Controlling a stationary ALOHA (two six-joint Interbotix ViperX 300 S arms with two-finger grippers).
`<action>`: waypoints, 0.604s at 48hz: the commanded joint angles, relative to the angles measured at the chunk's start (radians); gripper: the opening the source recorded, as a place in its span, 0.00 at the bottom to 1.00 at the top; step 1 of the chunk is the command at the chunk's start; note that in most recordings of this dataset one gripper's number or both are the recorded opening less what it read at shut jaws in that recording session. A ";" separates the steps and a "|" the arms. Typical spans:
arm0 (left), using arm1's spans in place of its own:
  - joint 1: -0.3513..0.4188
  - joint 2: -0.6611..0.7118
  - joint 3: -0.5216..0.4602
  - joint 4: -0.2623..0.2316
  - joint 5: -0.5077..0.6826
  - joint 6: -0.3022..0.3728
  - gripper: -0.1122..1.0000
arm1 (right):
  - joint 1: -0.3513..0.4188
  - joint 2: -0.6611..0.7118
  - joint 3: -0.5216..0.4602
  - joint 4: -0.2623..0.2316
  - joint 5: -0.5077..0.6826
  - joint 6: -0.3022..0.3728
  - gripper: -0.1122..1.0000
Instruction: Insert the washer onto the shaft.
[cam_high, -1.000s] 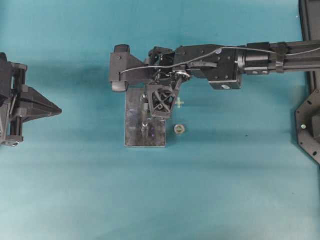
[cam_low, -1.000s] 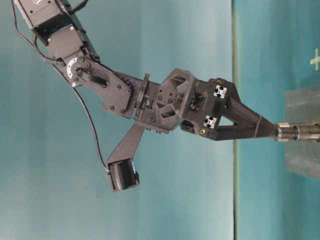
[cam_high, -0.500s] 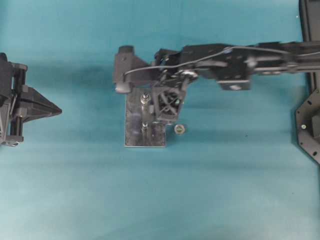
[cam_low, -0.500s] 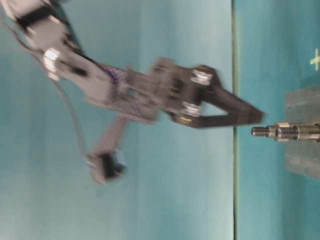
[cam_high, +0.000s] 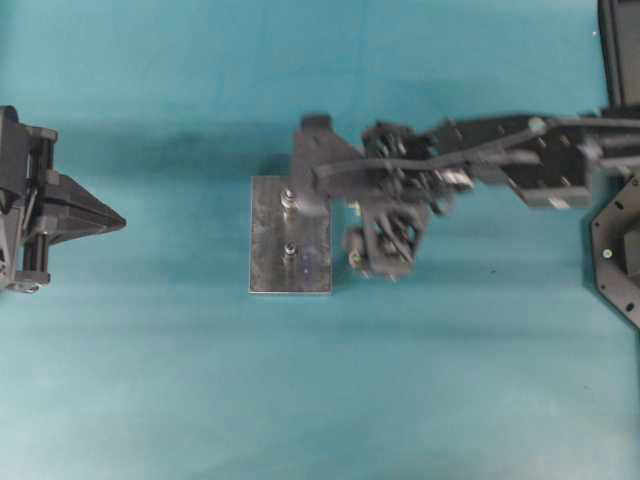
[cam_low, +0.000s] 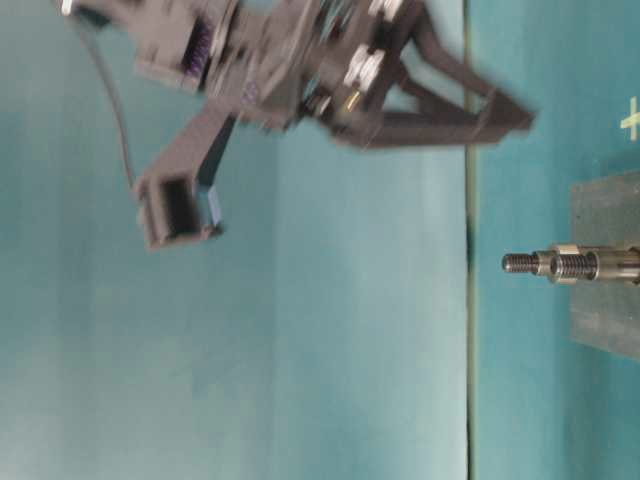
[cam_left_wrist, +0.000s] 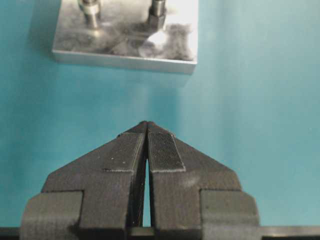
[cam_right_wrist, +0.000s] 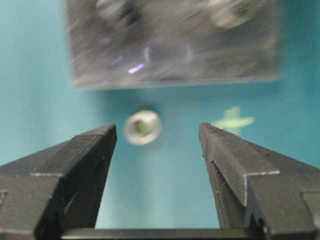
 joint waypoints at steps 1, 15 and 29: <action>0.002 0.012 -0.031 0.003 -0.006 -0.002 0.10 | 0.018 -0.028 0.014 0.002 -0.023 0.029 0.74; 0.002 0.054 -0.048 0.003 -0.011 0.000 0.10 | 0.035 0.029 0.063 0.002 -0.103 0.049 0.74; 0.002 0.072 -0.051 0.003 -0.035 0.000 0.10 | 0.057 0.098 0.064 0.002 -0.156 0.049 0.74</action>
